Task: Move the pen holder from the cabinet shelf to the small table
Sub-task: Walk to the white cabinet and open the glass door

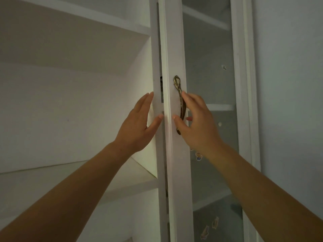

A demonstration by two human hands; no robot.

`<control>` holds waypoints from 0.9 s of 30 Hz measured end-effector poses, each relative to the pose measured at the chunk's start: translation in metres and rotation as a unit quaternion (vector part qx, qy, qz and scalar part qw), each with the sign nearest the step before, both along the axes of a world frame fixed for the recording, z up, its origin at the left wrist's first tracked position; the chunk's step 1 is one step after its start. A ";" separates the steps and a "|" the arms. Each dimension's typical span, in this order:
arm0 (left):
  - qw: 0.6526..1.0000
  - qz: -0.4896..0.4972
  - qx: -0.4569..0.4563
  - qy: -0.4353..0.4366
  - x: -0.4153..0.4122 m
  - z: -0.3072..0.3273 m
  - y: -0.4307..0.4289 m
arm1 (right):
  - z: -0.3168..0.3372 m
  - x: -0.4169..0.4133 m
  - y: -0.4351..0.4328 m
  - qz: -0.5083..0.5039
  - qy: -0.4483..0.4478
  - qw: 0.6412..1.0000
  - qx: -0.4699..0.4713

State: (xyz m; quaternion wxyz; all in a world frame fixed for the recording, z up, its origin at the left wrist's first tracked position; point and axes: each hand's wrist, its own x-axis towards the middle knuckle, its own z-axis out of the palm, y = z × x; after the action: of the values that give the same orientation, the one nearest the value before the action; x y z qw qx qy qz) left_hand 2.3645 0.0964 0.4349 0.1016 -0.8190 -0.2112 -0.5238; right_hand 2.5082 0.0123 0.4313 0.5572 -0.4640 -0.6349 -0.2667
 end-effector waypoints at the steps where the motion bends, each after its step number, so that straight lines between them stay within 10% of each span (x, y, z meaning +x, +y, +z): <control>1: 1.000 -0.007 -0.002 -0.003 0.000 0.000 0.003 | 0.000 -0.001 0.003 -0.004 0.005 1.000 0.010; 27: 0.989 -0.150 0.005 -0.005 0.006 -0.014 0.043 | -0.005 -0.023 0.010 -0.068 0.136 0.986 0.071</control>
State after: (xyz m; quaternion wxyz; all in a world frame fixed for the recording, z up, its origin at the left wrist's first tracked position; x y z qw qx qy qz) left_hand 2.3709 0.1398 0.4208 0.0254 -0.8384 -0.0840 -0.5380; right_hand 2.4852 0.0224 0.4263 0.6501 -0.4974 -0.4999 -0.2831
